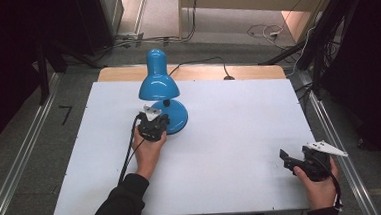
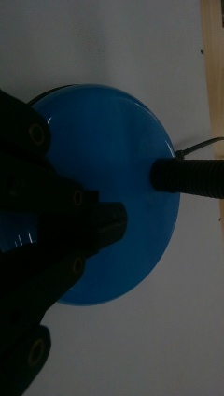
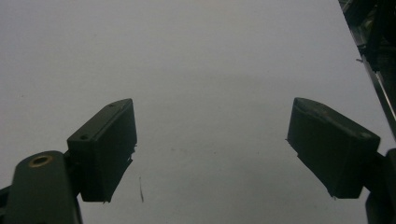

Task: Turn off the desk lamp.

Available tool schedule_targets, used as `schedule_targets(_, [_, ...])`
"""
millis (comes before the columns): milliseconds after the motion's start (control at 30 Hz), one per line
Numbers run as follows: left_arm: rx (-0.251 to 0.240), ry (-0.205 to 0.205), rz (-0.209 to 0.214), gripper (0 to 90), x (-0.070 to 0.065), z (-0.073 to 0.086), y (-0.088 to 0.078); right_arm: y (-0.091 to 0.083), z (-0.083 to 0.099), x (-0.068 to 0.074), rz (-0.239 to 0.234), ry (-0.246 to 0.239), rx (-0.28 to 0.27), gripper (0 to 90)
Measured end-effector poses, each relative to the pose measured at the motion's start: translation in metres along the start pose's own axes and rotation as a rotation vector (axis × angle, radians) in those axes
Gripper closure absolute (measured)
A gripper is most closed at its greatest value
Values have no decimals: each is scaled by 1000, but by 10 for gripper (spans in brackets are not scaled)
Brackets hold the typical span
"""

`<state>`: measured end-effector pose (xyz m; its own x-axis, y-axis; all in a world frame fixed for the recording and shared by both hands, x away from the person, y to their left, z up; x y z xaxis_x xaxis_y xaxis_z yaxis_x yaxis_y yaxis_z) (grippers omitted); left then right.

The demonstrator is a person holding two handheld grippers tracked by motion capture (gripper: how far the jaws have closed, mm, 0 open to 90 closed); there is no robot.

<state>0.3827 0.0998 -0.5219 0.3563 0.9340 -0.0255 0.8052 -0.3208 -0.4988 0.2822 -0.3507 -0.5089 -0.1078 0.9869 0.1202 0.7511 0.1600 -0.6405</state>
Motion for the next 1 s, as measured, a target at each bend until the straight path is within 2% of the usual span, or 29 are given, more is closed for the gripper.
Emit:
schedule_targets(67, [0, 21, 15, 900, -3, 0, 0, 0, 0, 0, 0, -2, -3, 145])
schedule_targets(133, [-1, 34, 8, 900, -4, 0, 0, 0, 0, -1, -1, -2, -1, 145])
schedule_targets(267, [-21, 10, 19, 900, -1, -2, -3, 0, 0, -2, 0, 3, 0, 145])
schedule_targets(367, [-24, 9, 38, 900, -1, -3, -5, 0, 0, -2, -2, 2, -2, 145])
schedule_targets(433, [-19, 14, 36, 900, 0, -2, -6, 0, 0, -2, -2, 4, -3, 145])
schedule_targets(633, [-29, -12, 29, 900, 6, -2, -10, -1, 0, -3, -3, 5, -6, 144])
schedule_targets(1000, [-45, -63, 31, 782, 18, -2, -17, -1, 0, -3, -4, 6, -5, 144])
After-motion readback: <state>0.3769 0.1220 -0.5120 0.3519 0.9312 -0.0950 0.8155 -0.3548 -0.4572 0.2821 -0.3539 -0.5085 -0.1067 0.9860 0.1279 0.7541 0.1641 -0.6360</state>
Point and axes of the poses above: each handheld gripper's, and its own axes: y roughly forward along the jaws, z roughly out of its underside, x roughly to its left, the point moved 3 cm from there along y, roughly forward along the jaws, and after that the axes turned 6 degrees about y, right-handed, at the moved point
